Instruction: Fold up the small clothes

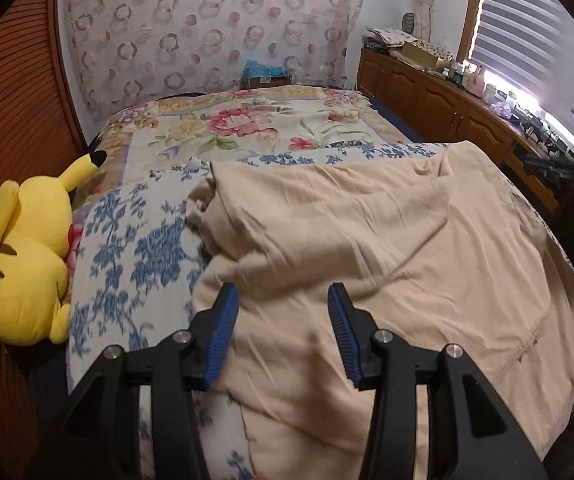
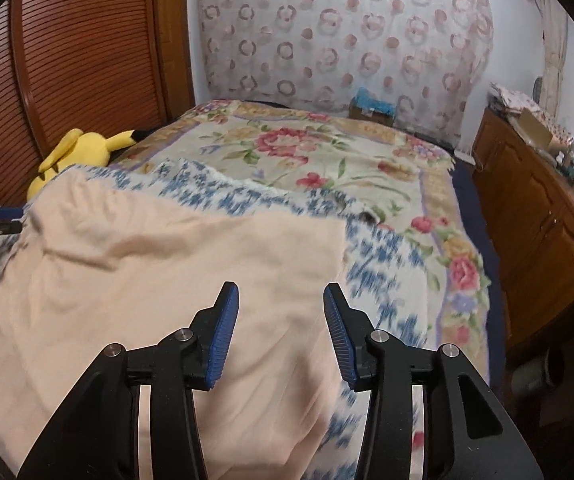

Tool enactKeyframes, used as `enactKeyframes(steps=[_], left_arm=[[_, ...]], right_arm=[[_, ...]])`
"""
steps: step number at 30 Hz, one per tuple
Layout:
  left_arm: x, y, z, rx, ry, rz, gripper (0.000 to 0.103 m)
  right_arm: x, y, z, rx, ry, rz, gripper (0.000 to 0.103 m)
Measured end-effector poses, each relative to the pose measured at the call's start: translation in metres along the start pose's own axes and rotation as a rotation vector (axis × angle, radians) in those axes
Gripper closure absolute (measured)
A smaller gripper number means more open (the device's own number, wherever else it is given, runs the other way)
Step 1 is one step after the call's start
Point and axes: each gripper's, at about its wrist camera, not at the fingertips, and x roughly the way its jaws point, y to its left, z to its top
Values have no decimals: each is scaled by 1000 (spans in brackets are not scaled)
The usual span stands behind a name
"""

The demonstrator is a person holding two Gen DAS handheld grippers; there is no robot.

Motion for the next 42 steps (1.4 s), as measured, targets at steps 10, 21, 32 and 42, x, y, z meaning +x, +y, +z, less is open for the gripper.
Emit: enactKeyframes(steps=[10,21,32,42], left_arm=[[-19,-21,-22,-6,4,-13,58],[-40,-44,-45,14,-2,-39,58],[-30,-24,-56,-23,24,-5,58],[-28,7,-56,-79,21,67,58]], right_arm=[[-31,25,-37,43,-2,42,59],[-84,36,-54,32,-36,41,50],[-25,22,-95,138,114,37,50],[-7,17,-92,181,122,27,50]])
